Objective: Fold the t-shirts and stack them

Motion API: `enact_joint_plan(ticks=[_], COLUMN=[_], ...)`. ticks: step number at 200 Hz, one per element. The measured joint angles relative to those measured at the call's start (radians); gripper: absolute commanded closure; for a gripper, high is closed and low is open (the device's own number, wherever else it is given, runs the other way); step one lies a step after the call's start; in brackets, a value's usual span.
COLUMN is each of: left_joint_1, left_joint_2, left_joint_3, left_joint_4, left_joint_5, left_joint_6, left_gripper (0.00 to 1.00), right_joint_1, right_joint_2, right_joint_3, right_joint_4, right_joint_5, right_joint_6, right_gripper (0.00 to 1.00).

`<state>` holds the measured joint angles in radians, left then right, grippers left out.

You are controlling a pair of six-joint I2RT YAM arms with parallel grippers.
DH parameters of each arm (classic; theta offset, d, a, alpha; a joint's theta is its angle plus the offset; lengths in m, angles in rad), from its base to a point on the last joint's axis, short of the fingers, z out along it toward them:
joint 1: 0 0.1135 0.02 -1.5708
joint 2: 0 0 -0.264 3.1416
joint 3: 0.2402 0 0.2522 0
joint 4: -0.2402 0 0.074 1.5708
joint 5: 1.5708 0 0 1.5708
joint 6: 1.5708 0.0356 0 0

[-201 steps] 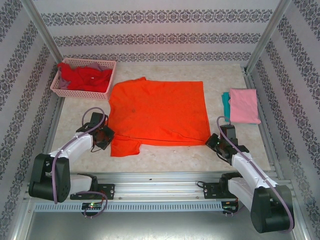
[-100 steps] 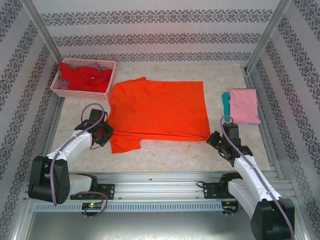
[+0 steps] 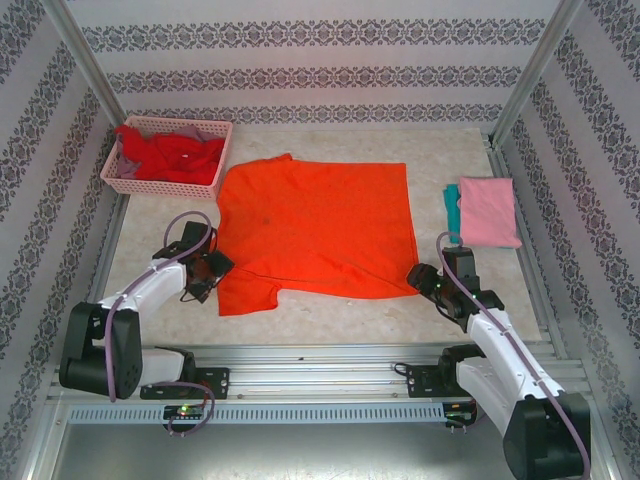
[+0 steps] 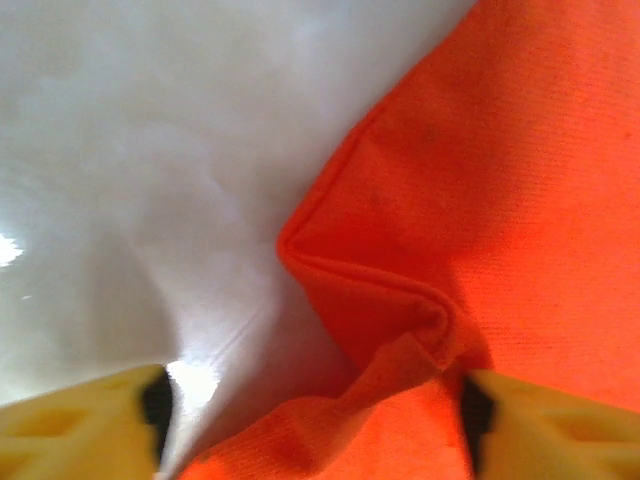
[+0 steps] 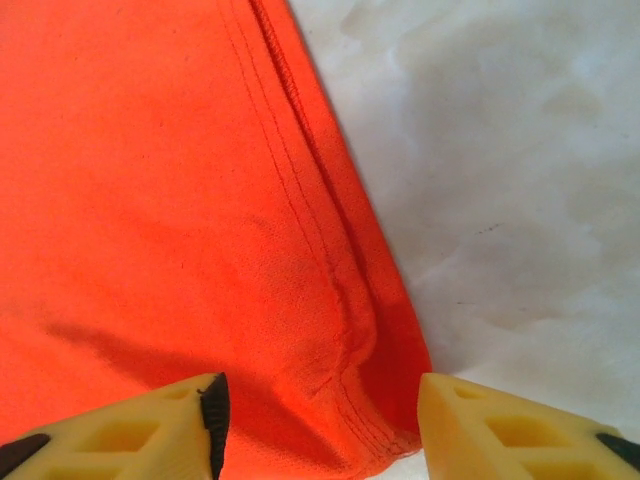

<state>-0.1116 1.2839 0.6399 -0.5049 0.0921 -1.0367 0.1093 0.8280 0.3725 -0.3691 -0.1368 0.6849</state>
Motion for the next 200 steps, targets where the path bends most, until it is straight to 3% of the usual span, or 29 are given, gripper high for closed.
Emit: enact_joint_plan(ticks=[14, 58, 106, 174, 200], left_joint_1=[-0.001, -0.057, -0.094, -0.094, -0.094], left_joint_2=[-0.037, -0.157, -0.097, 0.008, 0.042], left_joint_3=[0.0, 0.002, 0.019, 0.024, 0.017], left_joint_4=[-0.042, -0.161, -0.191, -0.115, -0.071], left_joint_5=[-0.019, -0.049, -0.048, -0.043, -0.039], left_joint_6=[0.0, -0.036, -0.09, -0.134, -0.154], left_gripper=[0.15, 0.44, 0.53, 0.57, 0.66], right_joint_1=[0.025, 0.119, 0.183, 0.183, 0.183], right_joint_2=[-0.004, 0.046, 0.153, 0.148, 0.147], right_joint_3=[0.011, 0.035, 0.058, 0.061, 0.061], right_joint_4=[-0.006, 0.012, 0.037, 0.059, 0.059], right_joint_5=[0.013, 0.049, 0.07, 0.085, 0.088], right_joint_6=[-0.003, 0.002, 0.01, 0.019, 0.02], right_gripper=[0.43, 0.43, 0.42, 0.43, 0.42])
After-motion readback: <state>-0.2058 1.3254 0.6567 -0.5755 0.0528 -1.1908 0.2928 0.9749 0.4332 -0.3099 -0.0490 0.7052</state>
